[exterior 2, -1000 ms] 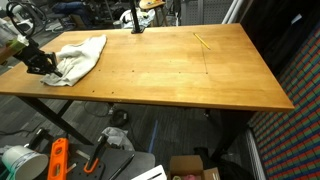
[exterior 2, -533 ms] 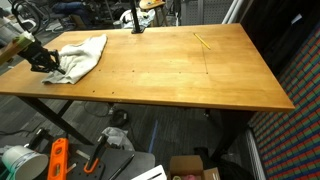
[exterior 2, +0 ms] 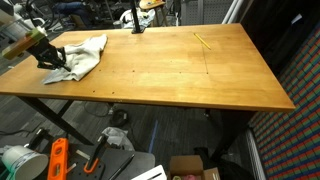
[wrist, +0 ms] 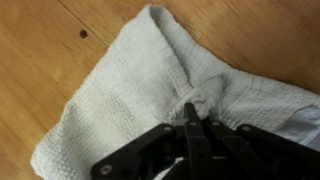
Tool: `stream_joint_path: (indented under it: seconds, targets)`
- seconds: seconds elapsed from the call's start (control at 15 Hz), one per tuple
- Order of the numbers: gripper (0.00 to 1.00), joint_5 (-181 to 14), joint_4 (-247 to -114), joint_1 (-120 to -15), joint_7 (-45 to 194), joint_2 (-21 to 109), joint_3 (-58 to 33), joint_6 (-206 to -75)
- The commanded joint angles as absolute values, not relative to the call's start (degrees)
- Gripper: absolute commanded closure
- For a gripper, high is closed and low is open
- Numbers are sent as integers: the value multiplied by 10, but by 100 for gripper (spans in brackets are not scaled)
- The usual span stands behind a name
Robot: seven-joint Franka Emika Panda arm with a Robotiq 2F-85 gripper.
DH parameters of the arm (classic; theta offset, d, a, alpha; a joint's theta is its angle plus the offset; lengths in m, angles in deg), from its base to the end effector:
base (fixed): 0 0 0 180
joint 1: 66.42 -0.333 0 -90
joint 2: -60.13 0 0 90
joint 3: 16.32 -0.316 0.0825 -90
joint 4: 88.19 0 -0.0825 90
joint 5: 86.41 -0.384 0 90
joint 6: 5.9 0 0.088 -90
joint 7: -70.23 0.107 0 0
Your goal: Fold the cloth in half
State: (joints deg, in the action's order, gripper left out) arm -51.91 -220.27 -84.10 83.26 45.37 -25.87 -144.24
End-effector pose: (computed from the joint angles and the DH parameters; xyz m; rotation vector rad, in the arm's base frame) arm 0.4556 0.2331 0.2246 2.6116 0.9945 -0.0156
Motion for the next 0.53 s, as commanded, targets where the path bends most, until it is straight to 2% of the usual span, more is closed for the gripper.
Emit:
stream_joint_path:
  seconds: [0.0, 0.47]
  targets:
    - [99, -540, -2206, -828, 773, 442, -260, -1436]
    - [99, -530, -2243, -829, 784, 470, -257, -1467]
